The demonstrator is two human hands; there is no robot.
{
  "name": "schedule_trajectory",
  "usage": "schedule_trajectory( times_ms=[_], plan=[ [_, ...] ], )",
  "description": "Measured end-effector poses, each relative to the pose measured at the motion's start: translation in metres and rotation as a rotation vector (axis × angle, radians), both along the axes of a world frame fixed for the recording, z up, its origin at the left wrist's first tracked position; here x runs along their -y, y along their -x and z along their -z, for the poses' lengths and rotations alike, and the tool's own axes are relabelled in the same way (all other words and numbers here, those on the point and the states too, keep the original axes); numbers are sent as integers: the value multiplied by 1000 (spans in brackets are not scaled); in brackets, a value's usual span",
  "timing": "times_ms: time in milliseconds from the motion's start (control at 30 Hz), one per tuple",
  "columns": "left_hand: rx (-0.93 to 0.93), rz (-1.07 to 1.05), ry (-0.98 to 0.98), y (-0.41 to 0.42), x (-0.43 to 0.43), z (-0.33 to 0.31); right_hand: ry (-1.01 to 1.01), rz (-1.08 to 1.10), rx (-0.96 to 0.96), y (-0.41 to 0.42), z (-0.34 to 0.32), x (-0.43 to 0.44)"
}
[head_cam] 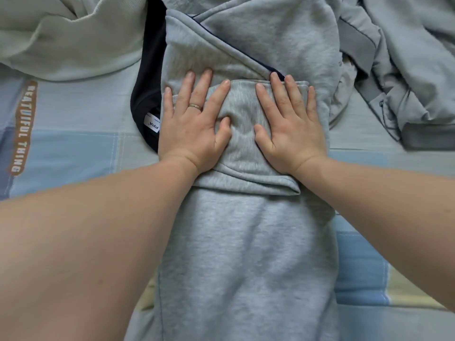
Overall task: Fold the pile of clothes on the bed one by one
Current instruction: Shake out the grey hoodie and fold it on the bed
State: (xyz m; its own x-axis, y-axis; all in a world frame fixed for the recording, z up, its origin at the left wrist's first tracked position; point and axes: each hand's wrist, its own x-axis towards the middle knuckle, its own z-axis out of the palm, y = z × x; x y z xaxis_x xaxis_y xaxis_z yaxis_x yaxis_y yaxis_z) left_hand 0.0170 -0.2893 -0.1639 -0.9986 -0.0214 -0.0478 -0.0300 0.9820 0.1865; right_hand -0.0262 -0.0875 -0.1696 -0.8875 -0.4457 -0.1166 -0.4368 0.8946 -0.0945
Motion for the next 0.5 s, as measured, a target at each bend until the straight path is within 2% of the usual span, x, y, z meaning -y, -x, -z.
schedule_trajectory(
  times_ms=[133,233,367,500],
  plan=[
    [28,-112,7,-26,-13,-2,58,76,125,-17,-8,-3],
    [67,-129,-31,-82,-28,-2,126,137,233,-63,-15,-12],
    [168,-54,-26,-156,-41,1,51,187,225,-135,-15,-31],
    [163,-28,-9,-205,-51,4,8,218,182,-206,-5,-50]
  ],
)
